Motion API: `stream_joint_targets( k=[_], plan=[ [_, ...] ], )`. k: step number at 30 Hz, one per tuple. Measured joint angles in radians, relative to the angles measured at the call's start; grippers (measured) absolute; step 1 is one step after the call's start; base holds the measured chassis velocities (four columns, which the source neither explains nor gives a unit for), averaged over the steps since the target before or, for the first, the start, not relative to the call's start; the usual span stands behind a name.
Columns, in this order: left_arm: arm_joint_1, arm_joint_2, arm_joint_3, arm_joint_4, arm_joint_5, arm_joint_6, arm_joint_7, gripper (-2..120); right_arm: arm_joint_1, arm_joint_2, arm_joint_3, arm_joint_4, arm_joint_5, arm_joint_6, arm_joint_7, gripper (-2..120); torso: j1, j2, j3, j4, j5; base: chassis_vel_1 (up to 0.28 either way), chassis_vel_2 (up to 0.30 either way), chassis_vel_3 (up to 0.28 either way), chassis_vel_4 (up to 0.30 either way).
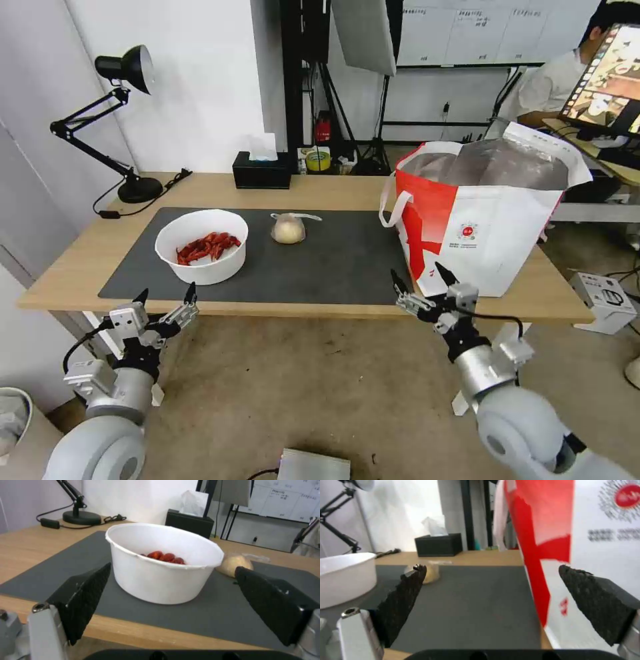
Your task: Pick up the trash from the table and place it into the takeout bag.
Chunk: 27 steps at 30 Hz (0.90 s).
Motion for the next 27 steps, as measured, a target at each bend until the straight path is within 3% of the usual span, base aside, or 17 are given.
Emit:
stream_joint_targets(
  k=[27],
  plan=[
    [0.008, -0.013, 0.021, 0.081, 0.027, -0.023, 0.037, 100, -0.083, 0.051, 0.015, -0.093, -0.004, 0.060, -0.012, 100, 0.000, 0.000, 0.000, 0.0000, 0.0001, 0.000, 0.000, 0.000, 0.000]
  ],
)
